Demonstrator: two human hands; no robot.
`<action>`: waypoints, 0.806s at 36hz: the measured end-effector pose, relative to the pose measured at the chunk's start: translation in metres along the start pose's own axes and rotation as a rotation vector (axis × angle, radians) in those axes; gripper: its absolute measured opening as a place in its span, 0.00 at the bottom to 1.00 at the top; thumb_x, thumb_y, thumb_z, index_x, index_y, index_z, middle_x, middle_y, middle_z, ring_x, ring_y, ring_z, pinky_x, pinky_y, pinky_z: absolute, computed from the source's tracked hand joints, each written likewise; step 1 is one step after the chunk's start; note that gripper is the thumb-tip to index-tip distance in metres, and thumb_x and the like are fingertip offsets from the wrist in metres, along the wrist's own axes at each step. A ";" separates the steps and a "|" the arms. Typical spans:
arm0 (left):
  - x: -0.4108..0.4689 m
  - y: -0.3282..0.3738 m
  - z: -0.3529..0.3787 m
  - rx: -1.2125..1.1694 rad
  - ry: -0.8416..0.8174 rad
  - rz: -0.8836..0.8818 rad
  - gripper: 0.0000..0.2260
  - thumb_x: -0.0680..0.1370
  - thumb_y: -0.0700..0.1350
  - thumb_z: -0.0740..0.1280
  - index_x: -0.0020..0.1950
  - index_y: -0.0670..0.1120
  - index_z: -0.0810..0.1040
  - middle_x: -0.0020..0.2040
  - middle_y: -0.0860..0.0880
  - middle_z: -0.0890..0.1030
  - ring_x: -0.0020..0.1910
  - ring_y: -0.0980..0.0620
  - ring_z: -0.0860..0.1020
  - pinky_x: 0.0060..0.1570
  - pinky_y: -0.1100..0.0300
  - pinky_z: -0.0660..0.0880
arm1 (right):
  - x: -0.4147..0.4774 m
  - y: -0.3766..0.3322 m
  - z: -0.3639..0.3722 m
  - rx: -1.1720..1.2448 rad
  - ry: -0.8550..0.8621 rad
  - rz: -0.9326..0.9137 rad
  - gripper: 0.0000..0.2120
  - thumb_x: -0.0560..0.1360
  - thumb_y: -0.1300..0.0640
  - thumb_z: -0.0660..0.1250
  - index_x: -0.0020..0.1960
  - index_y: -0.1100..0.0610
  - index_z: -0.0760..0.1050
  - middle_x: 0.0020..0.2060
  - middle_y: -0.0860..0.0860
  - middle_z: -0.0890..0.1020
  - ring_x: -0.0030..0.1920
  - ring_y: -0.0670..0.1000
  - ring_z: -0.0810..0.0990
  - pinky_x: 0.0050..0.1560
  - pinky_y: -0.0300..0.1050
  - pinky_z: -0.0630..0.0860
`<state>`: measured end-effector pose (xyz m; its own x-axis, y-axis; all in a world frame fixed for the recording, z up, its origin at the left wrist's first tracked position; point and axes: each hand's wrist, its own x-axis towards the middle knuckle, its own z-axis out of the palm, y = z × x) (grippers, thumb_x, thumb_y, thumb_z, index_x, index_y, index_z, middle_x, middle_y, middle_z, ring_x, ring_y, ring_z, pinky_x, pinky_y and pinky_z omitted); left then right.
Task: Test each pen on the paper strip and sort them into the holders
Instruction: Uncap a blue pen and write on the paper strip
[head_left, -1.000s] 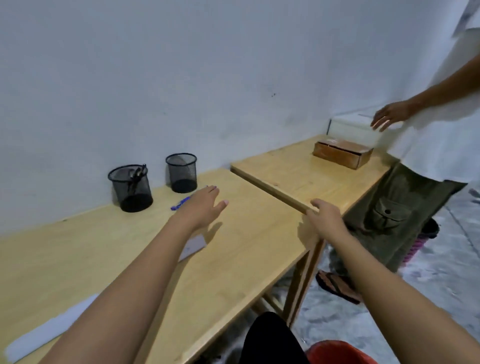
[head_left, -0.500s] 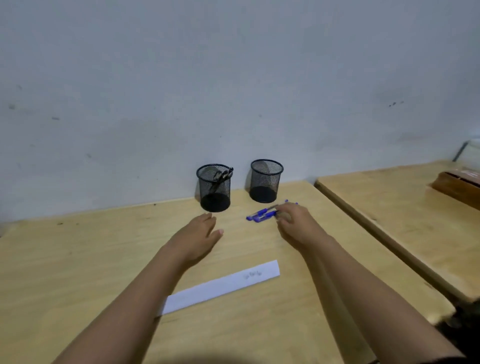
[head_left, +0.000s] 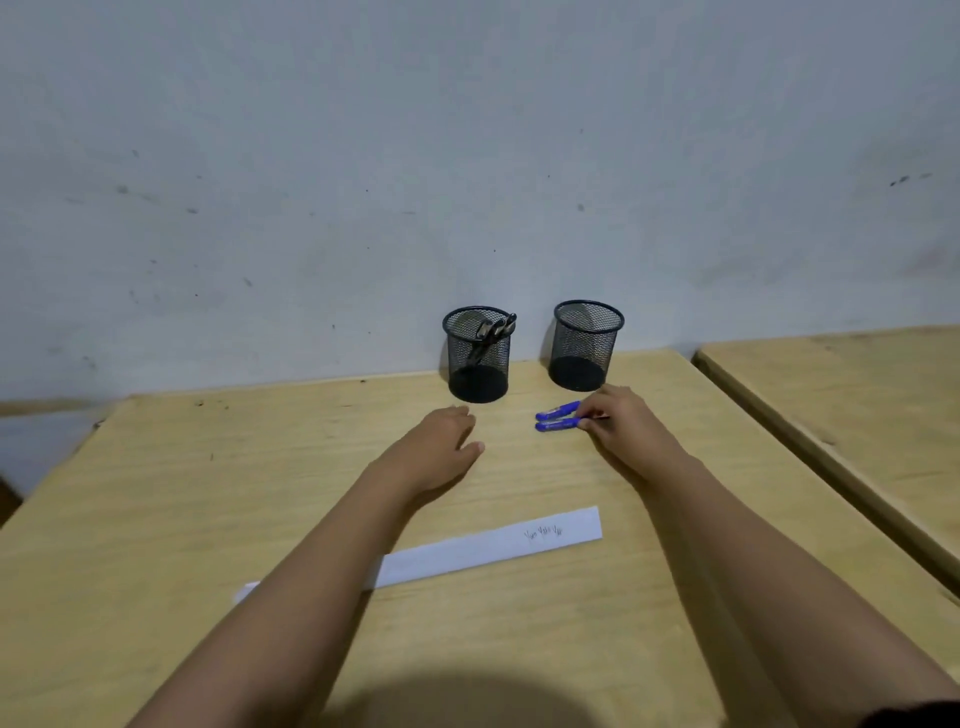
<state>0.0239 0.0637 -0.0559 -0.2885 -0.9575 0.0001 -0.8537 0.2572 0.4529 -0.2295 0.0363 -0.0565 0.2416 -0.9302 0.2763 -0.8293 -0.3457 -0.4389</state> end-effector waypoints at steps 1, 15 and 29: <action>-0.001 0.003 0.000 -0.034 0.024 0.003 0.11 0.78 0.47 0.62 0.40 0.41 0.68 0.45 0.45 0.72 0.48 0.43 0.72 0.46 0.56 0.66 | -0.002 -0.003 0.001 0.008 -0.002 -0.013 0.05 0.73 0.63 0.67 0.47 0.62 0.80 0.46 0.57 0.78 0.50 0.56 0.75 0.49 0.42 0.68; -0.022 0.043 -0.004 -0.418 0.274 0.154 0.10 0.77 0.41 0.66 0.56 0.43 0.81 0.48 0.51 0.80 0.46 0.55 0.77 0.50 0.63 0.73 | -0.019 -0.051 -0.008 0.132 0.082 -0.234 0.03 0.73 0.64 0.68 0.45 0.62 0.80 0.41 0.50 0.74 0.45 0.53 0.76 0.50 0.45 0.74; -0.056 0.027 -0.028 -0.710 0.424 0.128 0.09 0.71 0.35 0.72 0.47 0.46 0.83 0.41 0.51 0.83 0.39 0.60 0.79 0.43 0.71 0.73 | -0.040 -0.068 -0.028 0.948 0.022 0.060 0.09 0.63 0.67 0.76 0.43 0.63 0.81 0.35 0.53 0.83 0.36 0.45 0.81 0.40 0.35 0.77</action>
<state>0.0291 0.1202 -0.0191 -0.0560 -0.9309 0.3609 -0.3087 0.3599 0.8805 -0.1971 0.1001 -0.0136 0.1941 -0.9505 0.2425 -0.0835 -0.2623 -0.9614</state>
